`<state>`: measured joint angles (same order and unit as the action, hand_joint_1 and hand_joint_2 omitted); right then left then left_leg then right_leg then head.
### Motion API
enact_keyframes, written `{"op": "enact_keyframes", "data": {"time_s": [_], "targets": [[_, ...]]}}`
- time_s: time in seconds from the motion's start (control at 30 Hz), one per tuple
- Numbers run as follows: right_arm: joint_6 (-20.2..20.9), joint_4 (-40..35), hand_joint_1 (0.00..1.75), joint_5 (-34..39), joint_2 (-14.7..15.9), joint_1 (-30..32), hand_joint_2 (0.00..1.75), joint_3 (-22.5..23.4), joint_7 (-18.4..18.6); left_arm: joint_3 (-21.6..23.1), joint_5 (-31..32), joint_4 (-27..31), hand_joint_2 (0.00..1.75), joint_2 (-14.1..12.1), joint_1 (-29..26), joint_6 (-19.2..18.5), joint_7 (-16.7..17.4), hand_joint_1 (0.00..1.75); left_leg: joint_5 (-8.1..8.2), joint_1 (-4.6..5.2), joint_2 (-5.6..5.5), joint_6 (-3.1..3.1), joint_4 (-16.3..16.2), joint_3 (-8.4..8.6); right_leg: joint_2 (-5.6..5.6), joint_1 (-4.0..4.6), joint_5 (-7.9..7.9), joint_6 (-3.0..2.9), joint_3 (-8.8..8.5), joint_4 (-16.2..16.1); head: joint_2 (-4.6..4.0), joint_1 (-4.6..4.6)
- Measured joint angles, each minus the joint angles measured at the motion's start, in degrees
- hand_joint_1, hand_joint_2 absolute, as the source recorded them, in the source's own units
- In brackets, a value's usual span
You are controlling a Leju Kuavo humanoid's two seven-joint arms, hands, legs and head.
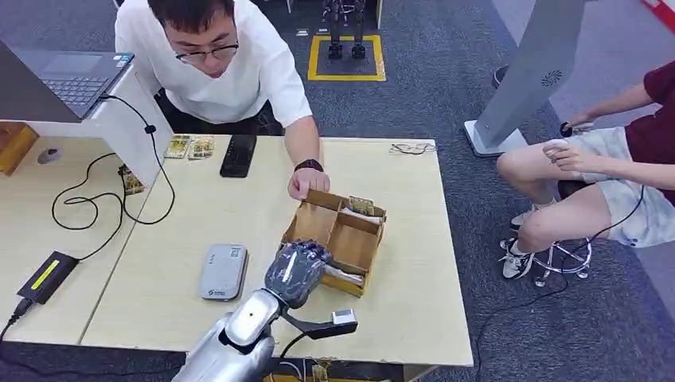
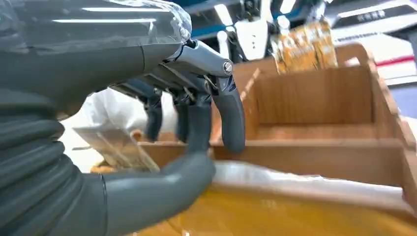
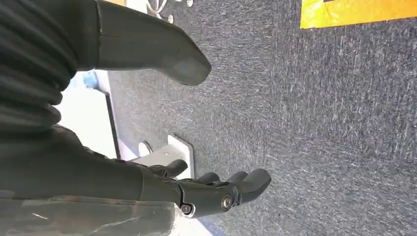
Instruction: Pass the card to the sensor for recognition and then transmit it.
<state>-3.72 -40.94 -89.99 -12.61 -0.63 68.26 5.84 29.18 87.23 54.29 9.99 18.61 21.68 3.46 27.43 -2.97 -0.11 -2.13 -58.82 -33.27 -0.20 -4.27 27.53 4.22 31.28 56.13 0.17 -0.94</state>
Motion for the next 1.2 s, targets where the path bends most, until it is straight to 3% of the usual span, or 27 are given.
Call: {"op": "enact_keyframes", "data": {"time_s": [0.2, 0.8, 1.2], "targets": [[-0.07, 0.07, 0.00, 0.00, -0.02, 0.04, 1.75, -0.02, -0.33, 0.00, 0.00, 1.83, 1.75, -0.24, -0.49, 2.73, 3.51, 0.00, 0.00, 0.00, 0.00, 0.00, 0.00, 0.04, 0.01, 0.00, 0.00, 0.00, -0.02, 0.00, 0.00, 0.00], [-0.22, -0.39, 0.00, -0.02, -0.07, 0.38, 1.75, -1.05, -1.03, 0.00, 0.00, 4.85, 1.75, -2.01, -3.14, 4.52, 5.48, 0.00, 0.01, 0.00, 0.01, 0.00, 0.00, -0.01, 0.02, 0.00, 0.01, 0.00, 0.05, 0.00, 0.00, 0.00], [-0.24, -1.01, 0.00, 0.00, -0.11, 0.48, 1.75, -1.35, -1.38, 0.00, 0.00, 6.25, 1.75, -2.32, -3.85, 4.72, 3.41, 0.00, 0.00, 0.00, 0.01, 0.00, 0.00, -0.02, 0.02, 0.00, 0.01, 0.00, 0.05, 0.00, 0.00, 0.00]]}}
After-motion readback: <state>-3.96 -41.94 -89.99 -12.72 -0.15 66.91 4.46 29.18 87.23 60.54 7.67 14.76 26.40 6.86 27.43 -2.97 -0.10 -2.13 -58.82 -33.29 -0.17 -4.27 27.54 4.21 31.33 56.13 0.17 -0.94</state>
